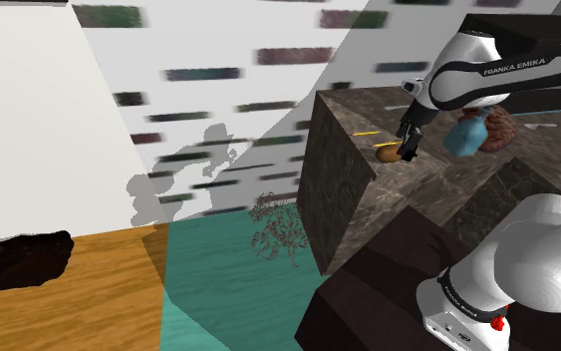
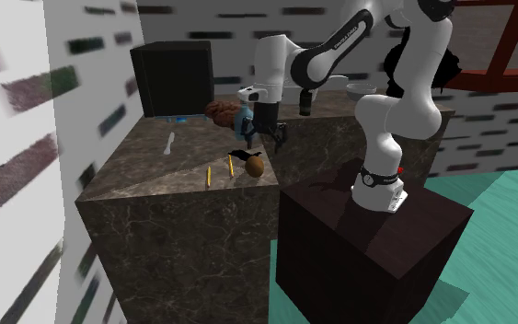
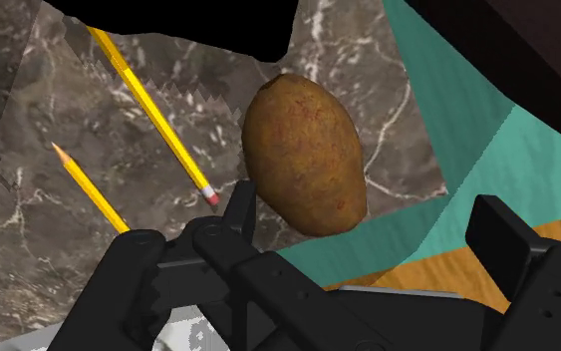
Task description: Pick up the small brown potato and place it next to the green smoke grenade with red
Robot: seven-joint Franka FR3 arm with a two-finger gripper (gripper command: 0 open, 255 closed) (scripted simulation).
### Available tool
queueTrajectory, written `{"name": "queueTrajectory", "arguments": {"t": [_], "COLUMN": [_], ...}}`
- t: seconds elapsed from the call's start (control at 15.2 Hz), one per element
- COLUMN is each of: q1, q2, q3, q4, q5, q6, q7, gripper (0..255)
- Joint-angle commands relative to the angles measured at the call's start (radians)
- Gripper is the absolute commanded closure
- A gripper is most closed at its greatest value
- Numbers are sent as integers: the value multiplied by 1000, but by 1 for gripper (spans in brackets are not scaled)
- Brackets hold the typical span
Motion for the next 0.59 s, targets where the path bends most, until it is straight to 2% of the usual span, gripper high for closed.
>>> {"name": "queueTrajectory", "arguments": {"t": [0.0, 0.53], "q1": [43, 86], "q2": [99, 203], "q3": [-71, -120], "q4": [36, 3], "q5": [27, 89], "q6": [66, 194], "q7": [-111, -161], "gripper": [0, 0]}}
